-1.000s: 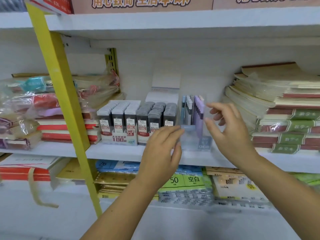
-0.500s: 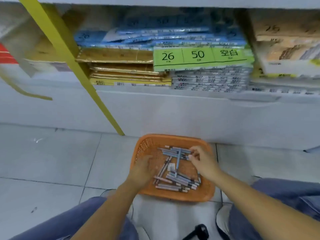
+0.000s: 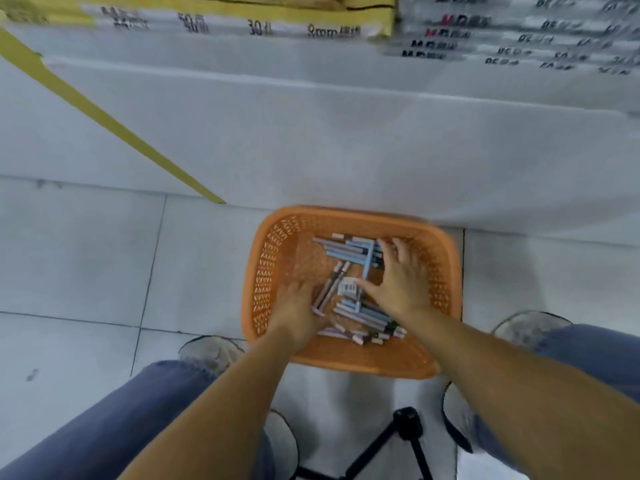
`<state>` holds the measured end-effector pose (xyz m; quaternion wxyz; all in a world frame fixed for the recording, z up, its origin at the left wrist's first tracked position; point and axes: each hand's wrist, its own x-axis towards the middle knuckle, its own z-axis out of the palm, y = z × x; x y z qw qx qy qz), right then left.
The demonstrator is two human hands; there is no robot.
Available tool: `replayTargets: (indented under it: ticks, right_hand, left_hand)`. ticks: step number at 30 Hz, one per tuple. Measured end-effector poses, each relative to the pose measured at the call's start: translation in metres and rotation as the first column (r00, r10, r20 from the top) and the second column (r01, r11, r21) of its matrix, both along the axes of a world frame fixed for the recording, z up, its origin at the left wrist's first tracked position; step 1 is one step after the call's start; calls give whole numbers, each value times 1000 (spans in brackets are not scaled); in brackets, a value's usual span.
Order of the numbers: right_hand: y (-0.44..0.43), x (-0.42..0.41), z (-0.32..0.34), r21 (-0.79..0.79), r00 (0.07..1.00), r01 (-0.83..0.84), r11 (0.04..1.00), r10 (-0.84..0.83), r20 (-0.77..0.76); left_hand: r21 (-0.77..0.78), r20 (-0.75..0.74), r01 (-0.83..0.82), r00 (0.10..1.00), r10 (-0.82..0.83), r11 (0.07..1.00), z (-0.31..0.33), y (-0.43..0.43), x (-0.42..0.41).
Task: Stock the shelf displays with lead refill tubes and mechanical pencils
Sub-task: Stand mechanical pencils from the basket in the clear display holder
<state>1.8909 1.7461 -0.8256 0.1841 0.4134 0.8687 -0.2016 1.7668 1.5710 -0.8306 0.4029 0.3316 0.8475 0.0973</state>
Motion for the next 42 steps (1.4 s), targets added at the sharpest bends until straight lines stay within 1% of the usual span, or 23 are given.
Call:
replayTargets:
  ticks: [2,4,6,8,11,12,14,16,17,19,22,26,28,32,36,39,42]
  right_hand:
    - [2,-3,-6,46,1000,-3,999,2,12]
    - [7,-4,-9,98,1000,-9,995,9,0]
    - [14,-3,-10,107,999,-39,994,38,12]
    - [18,-1,-10,95,997,-76,993,75,12]
    - [20,1,-8,24,993,-118,993,118,-21]
    - [20,1,-9,-4,989,-145,989,144,-17]
    - [17,-1,-9,-35,986,-168,985,168,-1]
    - [17,-3,-9,-64,990,-138,988,138,-5]
    - [17,-4,-8,-84,993,-120,989,120,-12]
    - [18,-3,-6,-118,995,-95,988,93,-24]
    - [20,1,-5,-124,994,-108,986,106,-23]
    - [20,0,-2,-205,997,-73,976,71,-16]
    - [21,3,-1,-255,999,-40,966,33,-30]
    - [25,8,6,-404,990,65,912,-108,-86]
    - [29,9,13,-532,982,137,836,-186,-38]
    - [33,8,18,-542,982,127,831,-182,-50]
    - [40,3,31,-485,984,56,873,-131,-124]
  left_hand:
    - [-3,6,9,1000,-9,1000,-5,2,1]
    - [36,35,-18,999,17,999,-7,2,1]
    - [70,56,-58,997,54,996,-7,3,0]
    - [73,42,-102,994,99,992,-5,2,-1]
    - [76,-27,-184,982,186,980,-3,-1,-2]
    - [82,-57,-187,980,192,979,-3,-2,-1]
    - [84,-172,-118,976,131,989,-3,-1,2]
    - [72,-267,-18,963,37,997,-3,2,7]
    - [71,-262,12,965,7,997,-3,4,8]
    - [59,-181,43,983,-32,997,-4,4,8]
    - [20,-94,100,991,-97,995,-7,3,6]
    - [91,-33,-4,999,7,996,-9,2,1]
    - [88,-32,-3,999,5,996,-10,4,-1]
    - [58,-34,12,999,-10,998,-11,7,-3]
    - [-4,4,27,1000,-27,1000,-3,10,-7]
    - [-30,87,11,996,-8,1000,8,7,-11]
    - [8,186,-91,979,87,996,21,1,-16]
